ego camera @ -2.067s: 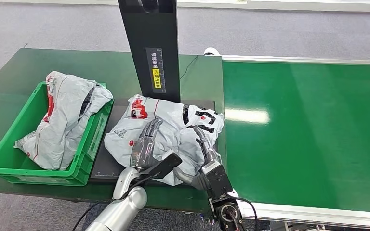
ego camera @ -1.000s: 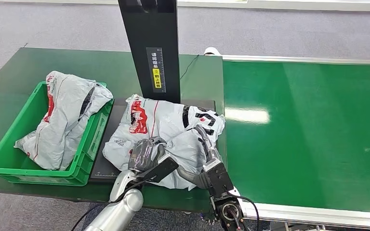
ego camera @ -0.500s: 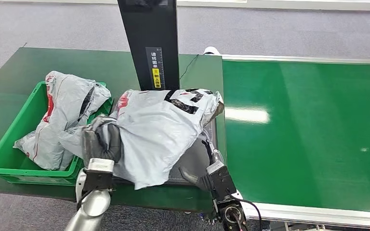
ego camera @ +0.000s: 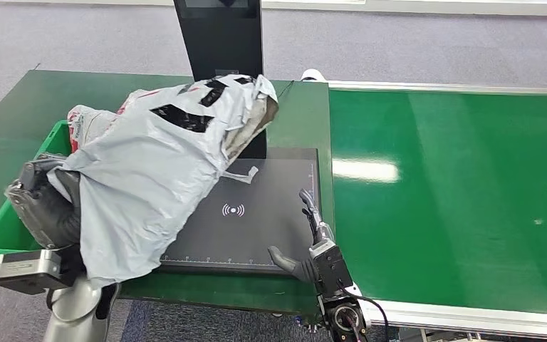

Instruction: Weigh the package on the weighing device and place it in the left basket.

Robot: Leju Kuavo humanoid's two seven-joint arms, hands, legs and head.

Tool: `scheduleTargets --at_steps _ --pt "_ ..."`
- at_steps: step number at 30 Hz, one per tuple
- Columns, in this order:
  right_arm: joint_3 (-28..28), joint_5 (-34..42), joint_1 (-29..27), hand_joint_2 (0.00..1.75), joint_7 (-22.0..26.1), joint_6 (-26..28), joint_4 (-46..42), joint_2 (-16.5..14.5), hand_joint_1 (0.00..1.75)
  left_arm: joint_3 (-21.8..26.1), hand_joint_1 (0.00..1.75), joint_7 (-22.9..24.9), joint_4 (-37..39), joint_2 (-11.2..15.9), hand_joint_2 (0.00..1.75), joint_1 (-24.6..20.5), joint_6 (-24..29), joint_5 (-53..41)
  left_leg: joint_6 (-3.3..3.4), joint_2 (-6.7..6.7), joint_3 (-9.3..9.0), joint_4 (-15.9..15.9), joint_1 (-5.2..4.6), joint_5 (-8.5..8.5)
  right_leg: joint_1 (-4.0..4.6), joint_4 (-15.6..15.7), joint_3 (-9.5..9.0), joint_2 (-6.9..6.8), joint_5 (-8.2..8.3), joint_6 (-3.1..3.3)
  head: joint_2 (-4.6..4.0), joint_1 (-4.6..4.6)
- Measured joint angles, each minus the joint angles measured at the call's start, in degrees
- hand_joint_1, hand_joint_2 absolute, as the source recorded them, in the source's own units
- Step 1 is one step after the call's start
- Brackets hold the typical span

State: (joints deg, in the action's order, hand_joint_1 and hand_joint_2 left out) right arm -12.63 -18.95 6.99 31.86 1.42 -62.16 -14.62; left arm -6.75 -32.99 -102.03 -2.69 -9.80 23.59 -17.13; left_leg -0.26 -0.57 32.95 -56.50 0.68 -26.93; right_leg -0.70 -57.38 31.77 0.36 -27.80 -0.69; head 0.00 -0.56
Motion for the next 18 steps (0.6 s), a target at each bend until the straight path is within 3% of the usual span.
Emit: scheduleTargets --at_steps 9,18 --pt "0.6 -0.6 -0.4 1.75 0.0 0.0 0.0 0.0 0.0 10.0 1.74 0.4 0.9 2.0 1.75 -2.1 -4.2 7.0 -0.01 0.02 0.0 0.0 0.01 0.0 0.01 0.0 0.0 0.01 0.0 0.0 0.0 0.01" --pt "0.9 -1.2 -0.5 1.75 -0.3 -0.1 0.0 -0.4 0.0 23.8 1.72 0.6 11.1 5.4 1.75 -6.7 -9.8 15.4 -0.02 0.05 -0.01 0.0 0.08 0.02 0.08 0.0 0.02 0.03 0.0 0.01 0.0 0.01"
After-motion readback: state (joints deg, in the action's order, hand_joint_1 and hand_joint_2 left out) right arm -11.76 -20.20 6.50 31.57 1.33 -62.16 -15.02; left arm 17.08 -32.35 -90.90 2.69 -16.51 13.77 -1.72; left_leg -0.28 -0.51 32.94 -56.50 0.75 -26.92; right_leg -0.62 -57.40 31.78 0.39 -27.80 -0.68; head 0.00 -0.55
